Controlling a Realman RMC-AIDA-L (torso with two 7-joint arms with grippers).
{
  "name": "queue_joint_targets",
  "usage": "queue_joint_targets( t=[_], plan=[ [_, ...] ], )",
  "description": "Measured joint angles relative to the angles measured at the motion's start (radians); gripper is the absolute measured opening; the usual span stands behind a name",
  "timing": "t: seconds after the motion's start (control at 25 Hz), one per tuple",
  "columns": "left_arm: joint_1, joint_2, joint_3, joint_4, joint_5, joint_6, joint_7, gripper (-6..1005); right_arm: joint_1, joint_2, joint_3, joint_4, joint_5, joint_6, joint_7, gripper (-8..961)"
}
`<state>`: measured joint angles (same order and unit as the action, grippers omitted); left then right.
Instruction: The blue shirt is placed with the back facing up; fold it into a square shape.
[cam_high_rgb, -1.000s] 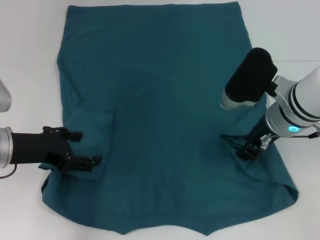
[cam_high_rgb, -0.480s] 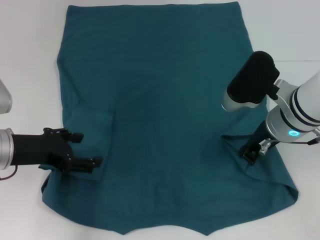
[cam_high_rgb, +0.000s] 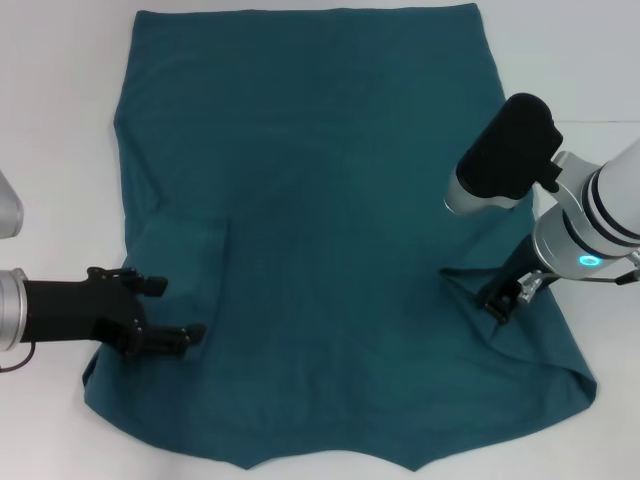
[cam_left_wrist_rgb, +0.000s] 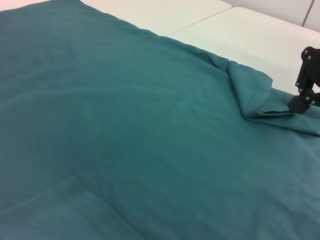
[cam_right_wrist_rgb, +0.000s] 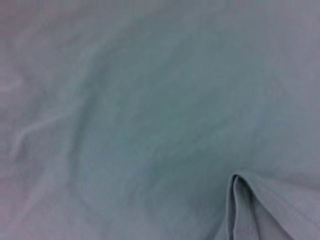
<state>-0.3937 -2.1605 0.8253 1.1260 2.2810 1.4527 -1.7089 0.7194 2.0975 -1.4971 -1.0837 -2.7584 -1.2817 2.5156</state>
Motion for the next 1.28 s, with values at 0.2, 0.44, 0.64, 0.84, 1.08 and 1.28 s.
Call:
queue_joint_targets(
  t=[0.2,0.44,0.64,0.84,1.08,1.28],
  plan=[
    [0.004,-0.001,0.000,0.000,0.000,0.001,0.000,895,-0.010,-0.002,0.000,-0.053,0.059,-0.024,-0.008,-1],
    [0.001,-0.001,0.000,0.000,0.000,0.000,0.009,894,0.013,0.000,-0.003,-0.048,0.107,-0.024,-0.012,-1],
    [-0.002,-0.001,0.001,0.000,0.000,-0.002,0.018,893,0.029,0.001,-0.001,-0.047,0.148,-0.003,-0.012,0],
    [-0.005,-0.001,0.002,-0.001,-0.004,-0.008,0.031,892,0.063,0.001,-0.001,0.005,0.174,0.010,-0.012,0],
    [-0.014,-0.001,0.002,-0.012,-0.006,-0.009,0.038,891,0.102,0.001,0.006,0.098,0.208,0.046,-0.027,1],
    [-0.018,-0.001,0.001,-0.012,-0.004,-0.009,0.038,890,0.093,-0.003,0.024,0.111,0.221,0.059,-0.037,103]
  ],
)
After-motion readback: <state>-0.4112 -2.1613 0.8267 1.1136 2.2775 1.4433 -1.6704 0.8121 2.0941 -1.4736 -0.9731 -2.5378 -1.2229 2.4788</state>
